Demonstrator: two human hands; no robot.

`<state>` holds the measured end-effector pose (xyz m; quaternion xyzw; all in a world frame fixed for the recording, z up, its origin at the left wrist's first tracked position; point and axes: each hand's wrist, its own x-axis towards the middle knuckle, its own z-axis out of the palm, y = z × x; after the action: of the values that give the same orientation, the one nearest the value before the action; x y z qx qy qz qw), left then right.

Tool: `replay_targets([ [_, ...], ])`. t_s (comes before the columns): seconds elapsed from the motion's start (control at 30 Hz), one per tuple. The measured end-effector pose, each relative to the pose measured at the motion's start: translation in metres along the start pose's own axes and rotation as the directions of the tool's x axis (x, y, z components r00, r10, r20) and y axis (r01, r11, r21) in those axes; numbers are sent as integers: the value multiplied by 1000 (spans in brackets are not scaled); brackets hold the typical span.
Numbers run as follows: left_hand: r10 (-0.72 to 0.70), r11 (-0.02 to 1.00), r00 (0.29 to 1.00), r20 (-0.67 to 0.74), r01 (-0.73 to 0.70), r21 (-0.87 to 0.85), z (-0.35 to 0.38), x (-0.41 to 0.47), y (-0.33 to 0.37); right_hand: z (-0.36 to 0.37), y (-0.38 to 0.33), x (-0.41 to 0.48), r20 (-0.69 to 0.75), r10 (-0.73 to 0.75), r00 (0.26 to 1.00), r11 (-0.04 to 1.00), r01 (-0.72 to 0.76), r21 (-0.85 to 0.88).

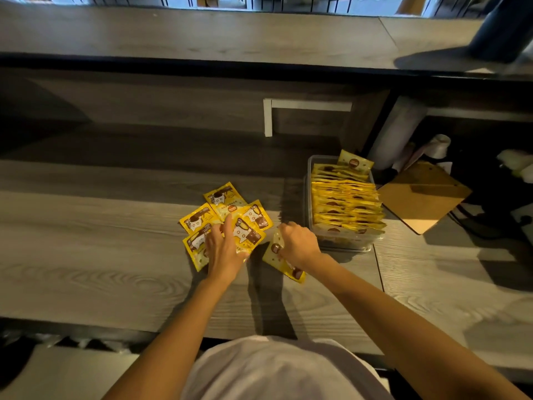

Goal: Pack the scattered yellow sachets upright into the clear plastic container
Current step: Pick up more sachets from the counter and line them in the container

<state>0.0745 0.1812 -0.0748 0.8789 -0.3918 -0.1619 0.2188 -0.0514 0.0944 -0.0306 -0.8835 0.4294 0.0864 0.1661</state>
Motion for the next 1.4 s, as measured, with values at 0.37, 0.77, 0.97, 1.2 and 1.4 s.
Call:
replay_targets([
  [0.37,33,992,996,-77,-42,-119,-27,25,35,-42,2,10,-293,31,956,947,66,315],
  [0.77,179,953,975,-131,-205,-224,-65,55,97,-103,44,11,-506,183,843,802,169,572],
  [0.97,250,935,935,-252,-301,-189,-64,67,149,-111,93,15,-683,294,669,875,100,474],
  [1.2,347,887,915,-207,-392,-245,-46,79,198,-116,147,21,-616,360,701,861,5,509],
  [1.4,315,885,932,-181,-357,-299,-32,88,209,-121,159,39,-461,422,780,767,-36,641],
])
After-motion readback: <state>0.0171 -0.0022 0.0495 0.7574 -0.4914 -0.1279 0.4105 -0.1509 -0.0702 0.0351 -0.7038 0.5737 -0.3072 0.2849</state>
